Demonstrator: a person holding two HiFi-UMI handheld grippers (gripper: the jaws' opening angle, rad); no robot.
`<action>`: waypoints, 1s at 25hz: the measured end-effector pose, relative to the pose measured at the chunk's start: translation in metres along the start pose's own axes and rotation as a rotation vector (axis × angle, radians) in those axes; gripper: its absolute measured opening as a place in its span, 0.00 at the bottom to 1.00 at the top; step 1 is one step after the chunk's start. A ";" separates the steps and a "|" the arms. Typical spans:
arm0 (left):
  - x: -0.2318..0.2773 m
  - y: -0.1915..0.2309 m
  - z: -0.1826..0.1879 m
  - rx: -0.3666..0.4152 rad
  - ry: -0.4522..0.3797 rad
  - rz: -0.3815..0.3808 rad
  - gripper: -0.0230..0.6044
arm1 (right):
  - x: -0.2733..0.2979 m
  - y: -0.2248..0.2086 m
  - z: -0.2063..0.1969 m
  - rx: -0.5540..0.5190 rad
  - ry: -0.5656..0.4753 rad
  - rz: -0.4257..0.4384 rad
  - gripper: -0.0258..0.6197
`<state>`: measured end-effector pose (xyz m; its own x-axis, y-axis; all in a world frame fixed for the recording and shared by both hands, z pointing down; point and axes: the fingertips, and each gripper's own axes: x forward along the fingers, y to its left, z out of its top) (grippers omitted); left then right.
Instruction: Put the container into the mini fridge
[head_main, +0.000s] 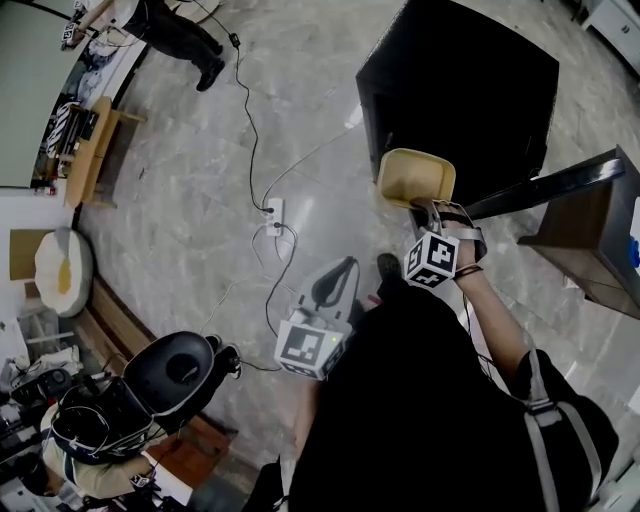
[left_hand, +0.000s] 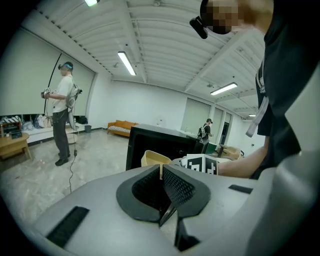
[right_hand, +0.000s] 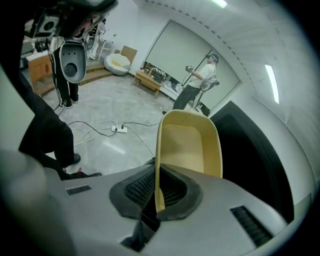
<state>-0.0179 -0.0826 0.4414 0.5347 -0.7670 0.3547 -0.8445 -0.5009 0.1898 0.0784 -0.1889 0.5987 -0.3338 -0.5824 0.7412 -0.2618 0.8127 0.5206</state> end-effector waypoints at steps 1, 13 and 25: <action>0.004 0.001 0.002 -0.006 0.004 0.004 0.11 | 0.007 -0.003 -0.003 -0.001 0.010 0.006 0.09; 0.039 0.000 0.037 0.001 0.050 -0.061 0.11 | 0.063 -0.031 -0.035 0.027 0.124 0.046 0.09; 0.069 -0.001 0.038 -0.035 0.038 -0.067 0.11 | 0.134 -0.038 -0.087 0.056 0.230 0.084 0.09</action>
<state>0.0213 -0.1504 0.4313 0.5892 -0.7161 0.3743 -0.8077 -0.5359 0.2459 0.1224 -0.2959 0.7151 -0.1430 -0.4876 0.8613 -0.2935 0.8519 0.4336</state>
